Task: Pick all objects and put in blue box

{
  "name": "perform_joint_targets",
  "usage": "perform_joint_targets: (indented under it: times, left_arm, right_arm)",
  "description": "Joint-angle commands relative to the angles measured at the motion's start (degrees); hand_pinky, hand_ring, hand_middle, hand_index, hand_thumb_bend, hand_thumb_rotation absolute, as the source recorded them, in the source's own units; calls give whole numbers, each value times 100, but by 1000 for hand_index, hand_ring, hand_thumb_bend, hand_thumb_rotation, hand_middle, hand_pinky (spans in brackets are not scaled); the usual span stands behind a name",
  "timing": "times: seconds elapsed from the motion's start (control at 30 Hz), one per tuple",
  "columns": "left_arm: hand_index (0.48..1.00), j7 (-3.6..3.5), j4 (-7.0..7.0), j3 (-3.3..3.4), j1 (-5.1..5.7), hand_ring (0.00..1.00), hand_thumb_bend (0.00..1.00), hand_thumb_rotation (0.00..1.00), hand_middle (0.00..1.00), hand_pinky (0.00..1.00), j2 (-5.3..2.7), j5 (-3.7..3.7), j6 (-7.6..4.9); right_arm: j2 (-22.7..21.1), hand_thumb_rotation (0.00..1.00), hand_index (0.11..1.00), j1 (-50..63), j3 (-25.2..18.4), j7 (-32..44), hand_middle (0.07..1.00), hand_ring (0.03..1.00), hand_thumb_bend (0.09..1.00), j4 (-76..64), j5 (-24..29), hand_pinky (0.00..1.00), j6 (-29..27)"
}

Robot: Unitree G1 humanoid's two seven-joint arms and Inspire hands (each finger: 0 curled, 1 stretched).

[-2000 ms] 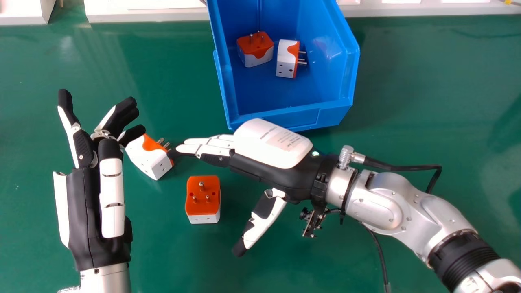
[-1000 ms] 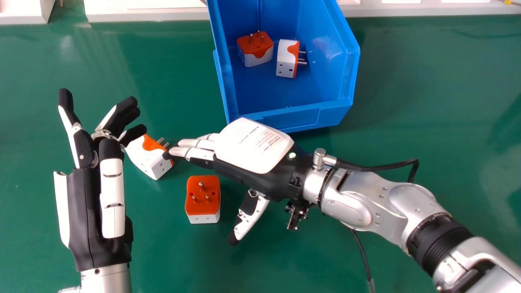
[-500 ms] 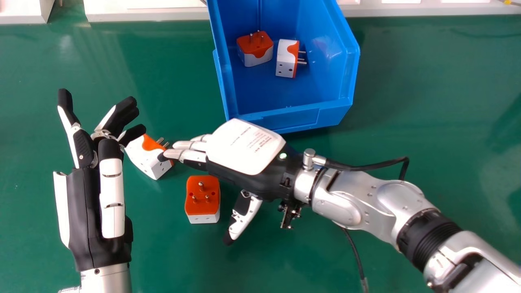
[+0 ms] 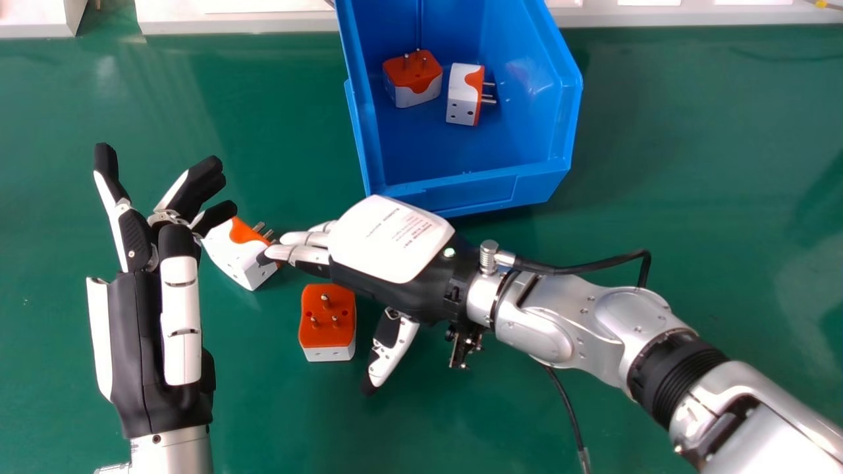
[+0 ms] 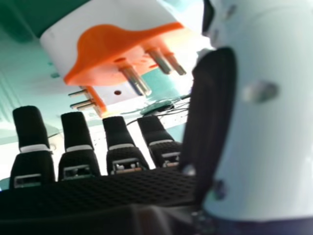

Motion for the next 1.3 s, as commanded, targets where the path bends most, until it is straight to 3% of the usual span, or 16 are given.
perform_joint_targets:
  times: [0.0,0.2,0.6,0.87,1.27]
  left_arm:
    - [783,-44,-24,-17,-46,827,496,891,822,764,19,-21,-100]
    - [784,-79,-34,-16,-52,826,493,891,819,776,5,-36,-73]
    - [782,-13,-41,-2,-85,824,494,892,816,773,-27,70,-111]
    - [783,-20,5,14,-92,821,494,892,815,770,-20,51,-146]
    - [783,-22,-69,15,-54,821,498,887,815,771,-12,40,-123]
  right_arm:
    - [126,300,868,-245,0,-143,873,810,986,54,78,685,-40]
    - [213,271,850,-301,91,-414,857,789,972,253,-10,676,-20]
    - [334,253,845,-450,346,-462,856,791,976,710,-93,665,201]
    - [445,228,851,-538,479,-484,863,801,968,1122,-112,673,342]
    - [606,223,848,-581,763,-816,850,798,971,1371,-248,680,619]
